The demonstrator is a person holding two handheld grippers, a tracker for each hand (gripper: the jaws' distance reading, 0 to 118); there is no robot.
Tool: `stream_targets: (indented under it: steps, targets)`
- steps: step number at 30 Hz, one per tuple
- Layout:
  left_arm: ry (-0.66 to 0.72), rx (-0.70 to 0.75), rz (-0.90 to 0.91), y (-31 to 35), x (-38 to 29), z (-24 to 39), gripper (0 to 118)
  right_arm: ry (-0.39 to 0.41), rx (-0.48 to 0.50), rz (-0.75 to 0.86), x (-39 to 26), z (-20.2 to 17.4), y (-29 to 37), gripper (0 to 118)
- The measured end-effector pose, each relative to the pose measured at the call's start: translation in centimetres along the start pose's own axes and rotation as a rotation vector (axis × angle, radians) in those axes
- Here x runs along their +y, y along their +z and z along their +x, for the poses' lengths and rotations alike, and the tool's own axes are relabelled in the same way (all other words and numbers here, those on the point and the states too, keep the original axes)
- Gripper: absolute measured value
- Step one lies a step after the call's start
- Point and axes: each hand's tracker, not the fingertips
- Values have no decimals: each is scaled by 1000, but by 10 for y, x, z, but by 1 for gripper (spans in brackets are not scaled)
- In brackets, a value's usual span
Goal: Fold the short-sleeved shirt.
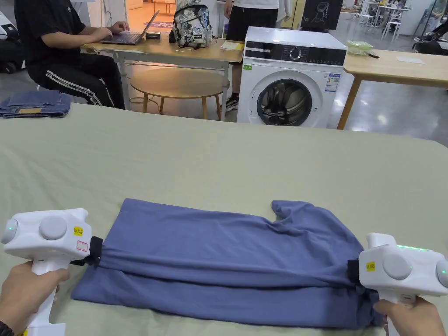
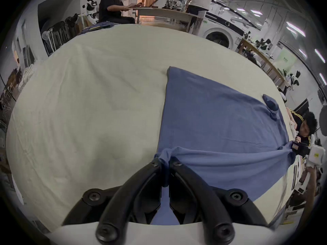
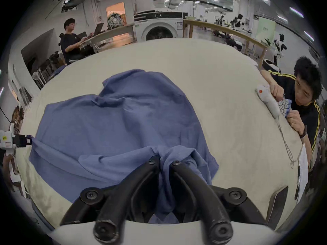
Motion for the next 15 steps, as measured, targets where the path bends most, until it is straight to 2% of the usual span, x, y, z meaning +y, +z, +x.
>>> stream_targets:
  steps: [2, 3, 4, 5, 11, 14, 15]
  targets:
    - [-14, 15, -10, 2, -3, 8, 15, 8, -30, 9, 0, -3, 2, 27]
    - [-22, 29, -9, 3, -4, 10, 22, 12, -47, 32, 0, -6, 7, 39]
    - [-29, 29, 0, 6, -4, 11, 30, 18, -50, 58, -2, -6, 5, 59]
    - [-30, 20, 18, 11, -5, 11, 36, 19, -41, 90, -1, -7, 11, 65]
    - [-28, -81, 209, 56, -7, 32, 39, 3, -7, 307, -3, -31, 63, 64]
    - [-68, -113, 325, 82, -14, 50, 39, 27, -15, 434, -8, -47, 74, 64]
    - [-87, -114, 380, 92, -19, 58, 39, 42, -10, 467, -11, -56, 88, 60]
